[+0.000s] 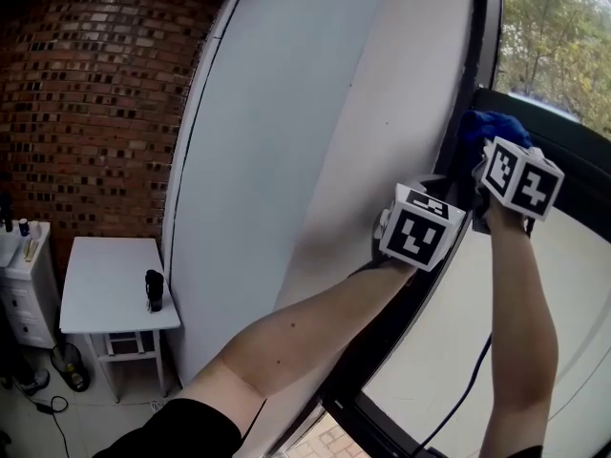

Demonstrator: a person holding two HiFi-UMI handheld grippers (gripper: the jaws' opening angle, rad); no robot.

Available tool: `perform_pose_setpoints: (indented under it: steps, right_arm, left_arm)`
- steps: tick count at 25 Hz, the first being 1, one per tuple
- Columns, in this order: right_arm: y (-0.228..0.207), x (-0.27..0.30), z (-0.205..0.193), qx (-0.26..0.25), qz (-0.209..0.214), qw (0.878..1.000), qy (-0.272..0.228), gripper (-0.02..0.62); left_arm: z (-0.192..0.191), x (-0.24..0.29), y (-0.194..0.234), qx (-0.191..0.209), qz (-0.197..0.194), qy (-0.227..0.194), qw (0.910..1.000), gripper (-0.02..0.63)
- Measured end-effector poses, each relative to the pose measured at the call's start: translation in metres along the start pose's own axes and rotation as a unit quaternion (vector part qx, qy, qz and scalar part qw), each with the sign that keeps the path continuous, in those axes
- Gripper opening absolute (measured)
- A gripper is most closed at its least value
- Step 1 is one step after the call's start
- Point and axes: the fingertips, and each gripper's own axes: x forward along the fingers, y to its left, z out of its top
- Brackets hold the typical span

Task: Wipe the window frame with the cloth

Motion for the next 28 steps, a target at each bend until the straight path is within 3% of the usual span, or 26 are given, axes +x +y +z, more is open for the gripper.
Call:
perform_pose_setpoints:
  steps: [10, 15, 24, 28]
  right_arm:
    - [-0.001, 0.008, -0.006, -0.029, -0.012, 0.999, 0.015, 0.055]
    - [0.004, 0.006, -0.010, -0.050, -0.016, 0.998, 0.028, 0.052]
    - [-0.007, -0.009, -0.010, -0.047, -0.022, 0.998, 0.025, 0.052]
    - [-0.017, -0.018, -0.007, -0.052, -0.031, 0.998, 0.029, 0.052]
  left_arm:
    - [0.005, -0.004, 0.002, 0.003, 0.000, -0.012, 0.9999, -0.008]
    - [0.000, -0.008, 0.003, 0.036, 0.012, -0.006, 0.9993, -0.008]
    - [0.002, 0.004, -0.006, 0.011, -0.025, -0.003, 0.9996, -0.008]
    - [0.008, 0.005, -0.020, 0.045, -0.044, -0.006, 0.9980, -0.008]
